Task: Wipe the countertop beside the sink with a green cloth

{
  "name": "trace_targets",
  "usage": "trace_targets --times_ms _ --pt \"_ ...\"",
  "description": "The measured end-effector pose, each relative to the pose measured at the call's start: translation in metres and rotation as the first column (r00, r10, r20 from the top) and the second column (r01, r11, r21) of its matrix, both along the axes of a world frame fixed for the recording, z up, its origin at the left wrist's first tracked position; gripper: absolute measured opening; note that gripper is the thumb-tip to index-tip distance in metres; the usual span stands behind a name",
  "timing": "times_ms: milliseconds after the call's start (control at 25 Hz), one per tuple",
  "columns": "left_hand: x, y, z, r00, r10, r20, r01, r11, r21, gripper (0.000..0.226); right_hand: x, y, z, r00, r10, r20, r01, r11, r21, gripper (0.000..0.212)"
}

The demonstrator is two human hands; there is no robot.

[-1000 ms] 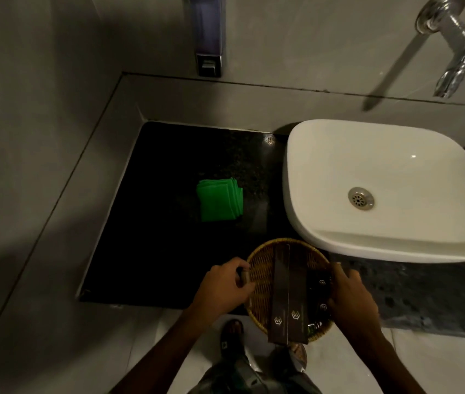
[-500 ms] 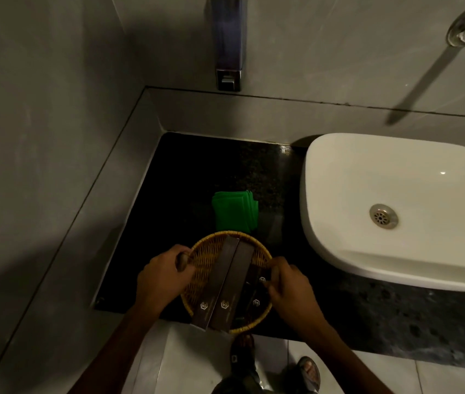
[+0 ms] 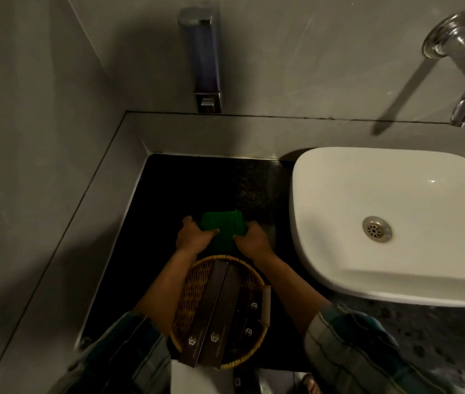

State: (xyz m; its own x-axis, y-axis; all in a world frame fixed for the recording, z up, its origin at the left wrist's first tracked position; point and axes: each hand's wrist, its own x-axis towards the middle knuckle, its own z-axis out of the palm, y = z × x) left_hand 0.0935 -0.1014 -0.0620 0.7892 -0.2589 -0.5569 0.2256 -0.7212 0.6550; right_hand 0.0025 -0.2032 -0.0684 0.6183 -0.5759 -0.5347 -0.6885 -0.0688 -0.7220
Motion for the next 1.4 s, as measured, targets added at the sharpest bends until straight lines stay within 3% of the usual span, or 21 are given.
trace_targets --times_ms 40,120,240,360,480,600,720,880,960,1040,1120,1200,1320,1400 --pt "0.001 -0.003 -0.001 0.990 0.095 -0.104 -0.106 0.989 -0.102 0.061 0.000 -0.001 -0.004 0.997 -0.071 0.024 0.069 0.995 0.071 0.033" --pt "0.006 -0.005 0.012 0.971 0.103 -0.214 -0.153 0.961 -0.231 0.038 -0.005 -0.003 0.001 0.984 -0.131 0.120 0.115 0.985 0.131 0.037" --pt "0.012 -0.025 0.050 0.988 0.020 -0.155 -0.072 0.937 -0.342 0.024 -0.021 -0.014 0.029 0.951 -0.097 0.294 0.090 0.995 0.039 0.036" --pt "-0.008 -0.072 0.095 0.985 -0.095 -0.144 0.004 0.845 -0.535 0.023 -0.059 -0.052 0.069 0.876 -0.139 0.462 0.203 0.975 -0.092 0.032" --pt "-0.070 -0.150 0.117 0.943 -0.295 -0.152 0.120 0.730 -0.673 0.035 -0.129 -0.121 0.100 0.833 -0.229 0.504 0.337 0.932 -0.134 0.050" --pt "-0.156 -0.233 0.121 0.881 -0.438 -0.179 0.188 0.670 -0.718 0.037 -0.223 -0.198 0.109 0.735 -0.397 0.550 0.380 0.913 0.152 0.058" --pt "-0.267 -0.321 0.110 0.873 -0.462 -0.153 0.220 0.655 -0.723 0.029 -0.335 -0.281 0.107 0.695 -0.464 0.549 0.511 0.856 0.075 0.063" --pt "-0.417 -0.414 0.085 0.912 -0.409 0.033 0.350 0.735 -0.581 0.057 -0.472 -0.370 0.091 0.797 -0.460 0.392 0.576 0.774 -0.262 0.064" --pt "-0.479 -0.449 0.074 0.858 -0.486 0.168 0.497 0.701 -0.512 0.057 -0.531 -0.410 0.076 0.840 -0.464 0.282 0.543 0.716 -0.438 0.052" --pt "-0.532 -0.475 0.064 0.690 -0.658 0.301 0.722 0.591 -0.360 0.042 -0.576 -0.439 0.063 0.868 -0.463 0.181 0.482 0.696 -0.532 0.030" --pt "-0.560 -0.488 0.048 0.476 -0.801 0.363 0.871 0.486 -0.070 0.037 -0.599 -0.455 0.047 0.882 -0.459 0.104 0.439 0.721 -0.536 0.019" --pt "-0.582 -0.494 0.036 0.307 -0.914 0.264 0.919 0.357 0.166 0.042 -0.616 -0.462 0.027 0.900 -0.435 -0.032 0.362 0.785 -0.502 0.020" --pt "-0.586 -0.494 0.021 0.073 -0.973 0.217 0.901 0.158 0.405 0.048 -0.619 -0.462 0.007 0.831 -0.313 -0.461 -0.002 0.826 -0.564 0.029" --pt "-0.576 -0.489 0.019 -0.014 -0.931 0.364 0.865 0.172 0.472 0.048 -0.614 -0.467 0.010 0.786 -0.329 -0.523 -0.119 0.750 -0.651 0.040"
